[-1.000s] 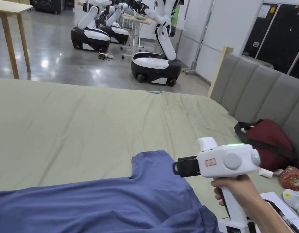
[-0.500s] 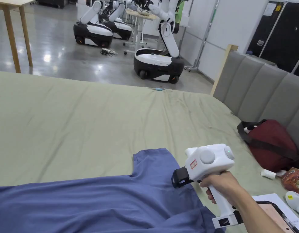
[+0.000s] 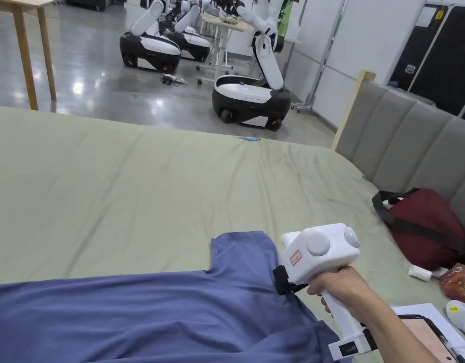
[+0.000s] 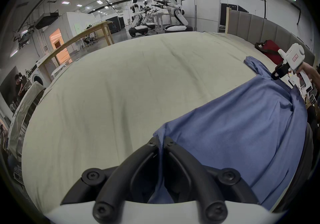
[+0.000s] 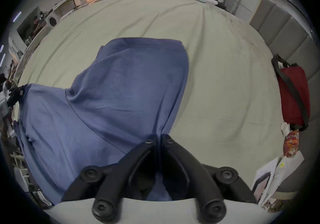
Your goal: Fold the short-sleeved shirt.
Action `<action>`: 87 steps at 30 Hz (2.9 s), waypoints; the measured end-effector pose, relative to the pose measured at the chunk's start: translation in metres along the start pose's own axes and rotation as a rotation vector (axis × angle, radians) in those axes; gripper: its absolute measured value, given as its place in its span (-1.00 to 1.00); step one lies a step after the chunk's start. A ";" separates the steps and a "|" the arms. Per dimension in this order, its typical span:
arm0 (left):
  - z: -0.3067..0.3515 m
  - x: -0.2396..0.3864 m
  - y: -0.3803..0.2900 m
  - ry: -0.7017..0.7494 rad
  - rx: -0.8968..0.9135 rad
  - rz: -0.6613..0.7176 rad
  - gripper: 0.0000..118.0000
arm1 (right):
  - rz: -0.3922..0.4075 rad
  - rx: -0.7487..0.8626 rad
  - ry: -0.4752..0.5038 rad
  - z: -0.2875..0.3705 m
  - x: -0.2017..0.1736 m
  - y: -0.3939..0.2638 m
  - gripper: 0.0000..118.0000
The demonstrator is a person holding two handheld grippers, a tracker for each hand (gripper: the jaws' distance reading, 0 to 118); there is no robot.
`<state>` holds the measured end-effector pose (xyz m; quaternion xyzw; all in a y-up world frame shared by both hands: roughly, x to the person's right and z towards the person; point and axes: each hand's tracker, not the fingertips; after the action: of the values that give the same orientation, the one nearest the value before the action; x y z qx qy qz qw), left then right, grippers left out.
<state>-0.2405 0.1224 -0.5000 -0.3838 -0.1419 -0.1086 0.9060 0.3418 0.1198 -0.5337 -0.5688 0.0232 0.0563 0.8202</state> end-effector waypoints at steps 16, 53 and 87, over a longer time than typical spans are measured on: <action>0.014 0.006 0.006 -0.001 0.002 -0.064 -0.99 | 0.024 0.161 -0.045 0.036 -0.003 -0.016 -1.00; 0.161 0.015 -0.147 -0.116 0.099 0.138 -0.99 | -0.070 0.353 0.091 0.174 -0.056 -0.269 -0.99; 0.242 0.035 -0.152 0.024 0.337 0.268 -0.95 | -0.071 0.864 -0.009 0.256 -0.120 -0.312 -1.00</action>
<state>-0.2962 0.1914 -0.2255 -0.2411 -0.0948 0.0333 0.9653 0.2528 0.2436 -0.1412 -0.1735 0.0216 0.0156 0.9845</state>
